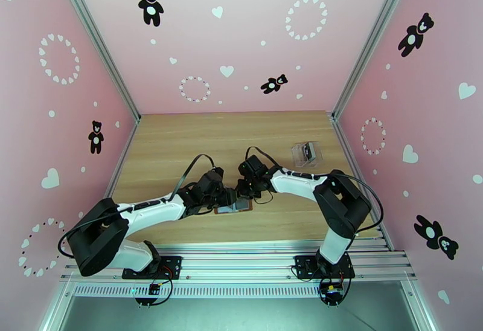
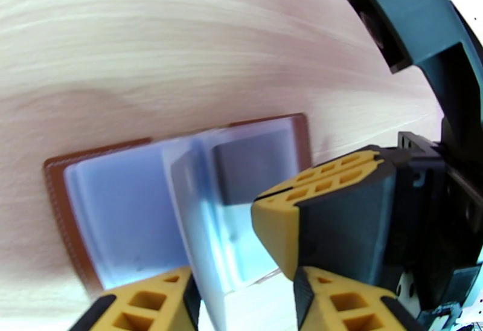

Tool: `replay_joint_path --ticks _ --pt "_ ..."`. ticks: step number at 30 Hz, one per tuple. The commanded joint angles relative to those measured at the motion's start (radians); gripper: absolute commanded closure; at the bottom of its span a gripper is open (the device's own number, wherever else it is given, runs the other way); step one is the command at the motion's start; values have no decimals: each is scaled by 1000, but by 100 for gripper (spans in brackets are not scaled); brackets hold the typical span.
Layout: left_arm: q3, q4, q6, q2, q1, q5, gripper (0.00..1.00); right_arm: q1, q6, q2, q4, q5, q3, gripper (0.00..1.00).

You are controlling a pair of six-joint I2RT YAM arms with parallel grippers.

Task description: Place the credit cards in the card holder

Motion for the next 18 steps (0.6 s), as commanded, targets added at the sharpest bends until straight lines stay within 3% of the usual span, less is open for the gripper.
replay_joint_path --ticks 1,12,15,18 --pt "55 40 2 36 -28 50 54 -26 -14 -76 -7 -9 -24 90" --pt "160 31 14 160 -69 58 53 -213 -67 -261 -76 12 -156 87" --pt "158 24 21 148 -69 54 53 -254 -104 -310 -148 59 -145 86" --pt "151 -15 37 98 -69 29 53 -300 -155 -354 -260 154 -88 78"
